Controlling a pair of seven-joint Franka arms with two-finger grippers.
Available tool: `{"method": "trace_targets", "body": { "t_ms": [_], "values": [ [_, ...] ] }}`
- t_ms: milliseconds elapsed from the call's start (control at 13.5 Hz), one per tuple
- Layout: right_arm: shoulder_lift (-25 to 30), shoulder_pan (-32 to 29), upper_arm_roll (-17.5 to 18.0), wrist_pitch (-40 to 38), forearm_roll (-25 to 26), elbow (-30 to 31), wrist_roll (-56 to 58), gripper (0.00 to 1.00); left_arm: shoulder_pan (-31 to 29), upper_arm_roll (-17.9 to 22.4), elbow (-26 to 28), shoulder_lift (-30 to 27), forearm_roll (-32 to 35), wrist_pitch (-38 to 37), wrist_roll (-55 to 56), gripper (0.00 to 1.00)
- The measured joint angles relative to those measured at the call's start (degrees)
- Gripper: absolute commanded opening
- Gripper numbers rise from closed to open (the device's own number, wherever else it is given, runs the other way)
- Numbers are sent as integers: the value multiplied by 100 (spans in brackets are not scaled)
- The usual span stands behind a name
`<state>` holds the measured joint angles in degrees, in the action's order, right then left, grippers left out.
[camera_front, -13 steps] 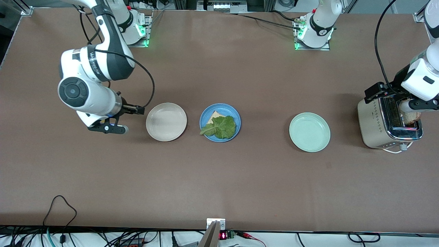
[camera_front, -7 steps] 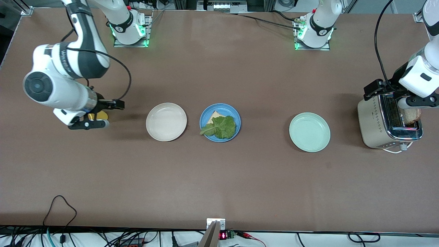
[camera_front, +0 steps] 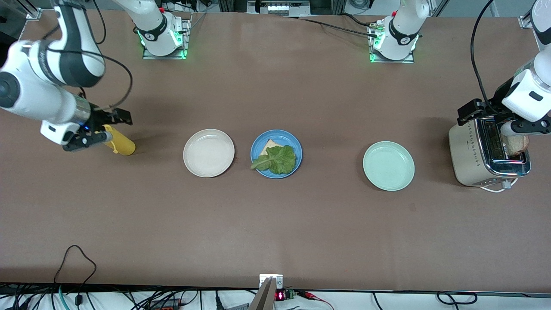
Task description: Make sandwich in blue plate with both arms
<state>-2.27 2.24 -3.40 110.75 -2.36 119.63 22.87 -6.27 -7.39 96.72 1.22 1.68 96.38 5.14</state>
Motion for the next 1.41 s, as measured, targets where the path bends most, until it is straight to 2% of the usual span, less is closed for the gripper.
{"method": "trace_targets", "body": {
  "t_ms": [148, 297, 519, 742, 816, 965, 1187, 1410],
  "values": [
    [496, -452, 226, 2, 65, 377, 870, 100, 2, -5, 31, 0, 0, -13, 0, 100],
    [851, -842, 261, 68, 83, 653, 1934, 100, 7, -10, 51, 0, 0, -48, -13, 100],
    [945, -1422, 257, 604, 82, 930, 3894, 100, 8, -11, 63, 0, 0, -60, -12, 100],
    [877, -1716, 256, 1123, -21, 1093, 5363, 100, 9, -11, 64, 0, 0, -60, -12, 100],
    [829, -1795, 259, 1222, -211, 1114, 5784, 100, 12, -11, 64, 0, 0, -60, -12, 100],
    [622, -2071, 256, 1369, -957, 1157, 6874, 100, 19, -12, 64, 1, 0, -60, -12, 100],
    [-9, -2709, 243, 1491, -2280, 1194, 8810, 100, 25, -13, 64, 6, 0, -59, -12, 100],
    [-598, -3120, 237, 1494, -3220, 1190, 10118, 100, 24, -10, 64, 6, 0, -59, -12, 100]
  ]
}}
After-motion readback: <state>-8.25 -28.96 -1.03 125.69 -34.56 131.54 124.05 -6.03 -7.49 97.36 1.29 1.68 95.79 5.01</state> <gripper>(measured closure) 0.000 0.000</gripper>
